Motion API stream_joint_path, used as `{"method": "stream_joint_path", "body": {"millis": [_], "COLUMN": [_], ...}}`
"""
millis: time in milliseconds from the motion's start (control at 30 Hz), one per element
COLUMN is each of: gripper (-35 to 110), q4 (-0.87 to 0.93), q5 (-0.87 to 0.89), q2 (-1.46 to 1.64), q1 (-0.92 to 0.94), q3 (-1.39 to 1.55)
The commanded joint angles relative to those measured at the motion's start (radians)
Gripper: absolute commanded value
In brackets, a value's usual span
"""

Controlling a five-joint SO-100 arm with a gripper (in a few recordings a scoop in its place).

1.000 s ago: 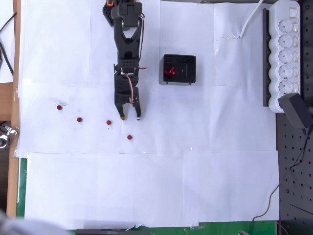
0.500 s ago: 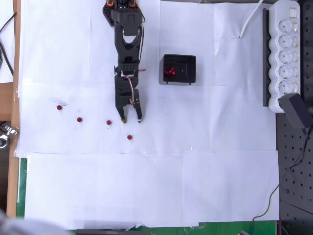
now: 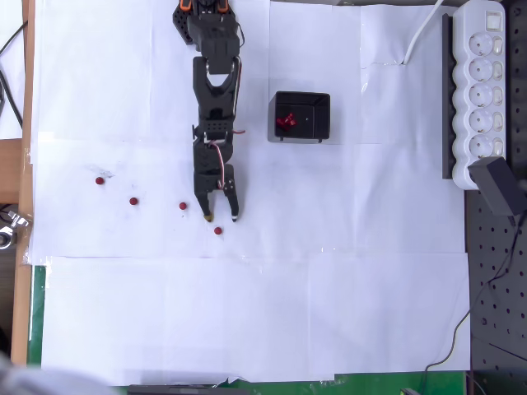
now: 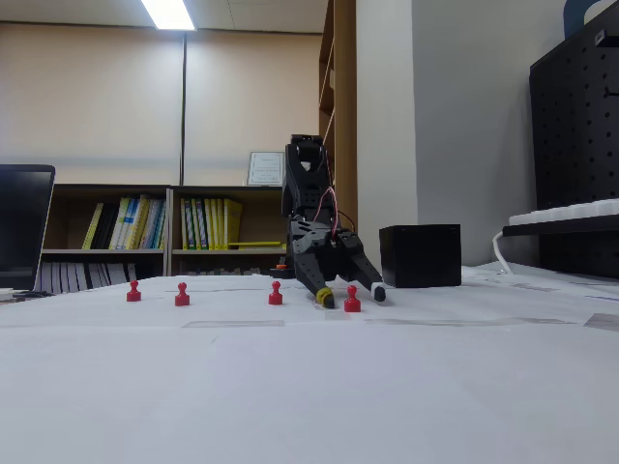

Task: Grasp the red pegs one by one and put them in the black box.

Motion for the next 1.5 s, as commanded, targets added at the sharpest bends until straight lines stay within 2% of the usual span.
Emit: {"method": "stream_joint_path", "body": {"millis": [0,667,1233,1367,1467], "gripper": [20,19,0,0,0], "q4": [-0.003,0.002,0.014,0.095,0.272], "q5": [0.025,0.083,0.101,0.097,0.071], "q2": [0.026,0.098,0.100,0.066,0.008], "q1": [-0.002,0.006,0.003,0.005,0.008], "q3": [0.069,0.183,0.183,0.183,0.183]}}
